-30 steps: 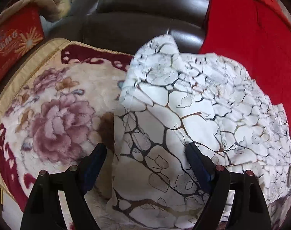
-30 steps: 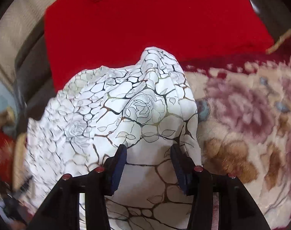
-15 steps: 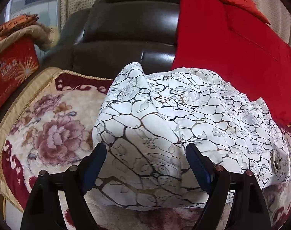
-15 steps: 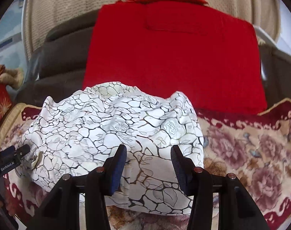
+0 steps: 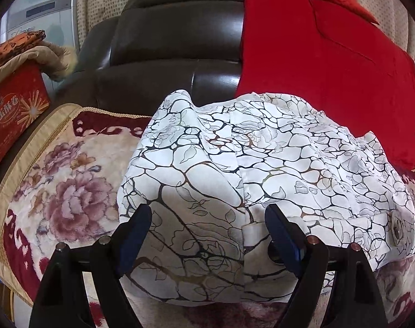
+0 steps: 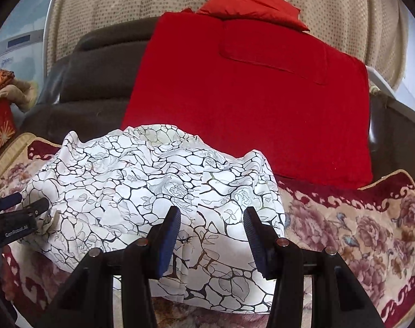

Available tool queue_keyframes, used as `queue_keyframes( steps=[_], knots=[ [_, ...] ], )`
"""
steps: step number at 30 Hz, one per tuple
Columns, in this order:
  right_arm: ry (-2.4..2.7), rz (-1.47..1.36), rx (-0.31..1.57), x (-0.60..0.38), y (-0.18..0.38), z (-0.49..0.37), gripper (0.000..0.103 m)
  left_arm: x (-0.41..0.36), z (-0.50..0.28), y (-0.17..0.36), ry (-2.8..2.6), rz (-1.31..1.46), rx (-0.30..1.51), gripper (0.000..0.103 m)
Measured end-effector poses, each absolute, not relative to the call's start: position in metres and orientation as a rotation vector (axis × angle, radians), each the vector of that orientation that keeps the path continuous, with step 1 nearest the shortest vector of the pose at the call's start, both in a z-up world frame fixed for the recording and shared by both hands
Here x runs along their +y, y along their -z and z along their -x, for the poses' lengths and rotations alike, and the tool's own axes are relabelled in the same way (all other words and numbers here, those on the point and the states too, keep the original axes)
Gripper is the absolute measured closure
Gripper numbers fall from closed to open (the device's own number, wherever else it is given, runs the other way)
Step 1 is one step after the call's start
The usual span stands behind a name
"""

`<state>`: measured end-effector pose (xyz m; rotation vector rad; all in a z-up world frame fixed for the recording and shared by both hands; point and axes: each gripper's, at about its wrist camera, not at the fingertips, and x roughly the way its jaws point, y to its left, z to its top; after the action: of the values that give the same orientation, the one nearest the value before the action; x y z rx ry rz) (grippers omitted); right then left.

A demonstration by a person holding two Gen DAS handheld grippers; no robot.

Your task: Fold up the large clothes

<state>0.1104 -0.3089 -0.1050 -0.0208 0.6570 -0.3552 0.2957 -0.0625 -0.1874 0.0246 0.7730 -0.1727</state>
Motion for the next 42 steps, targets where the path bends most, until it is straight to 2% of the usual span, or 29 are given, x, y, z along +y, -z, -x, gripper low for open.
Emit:
queue_keyframes(
  steps=[42],
  knots=[
    [0.351, 0.116, 0.615, -0.292, 0.092, -0.105, 0.051, -0.058, -0.274, 0.172, 0.168, -0.055, 0.707, 0.017]
  ],
)
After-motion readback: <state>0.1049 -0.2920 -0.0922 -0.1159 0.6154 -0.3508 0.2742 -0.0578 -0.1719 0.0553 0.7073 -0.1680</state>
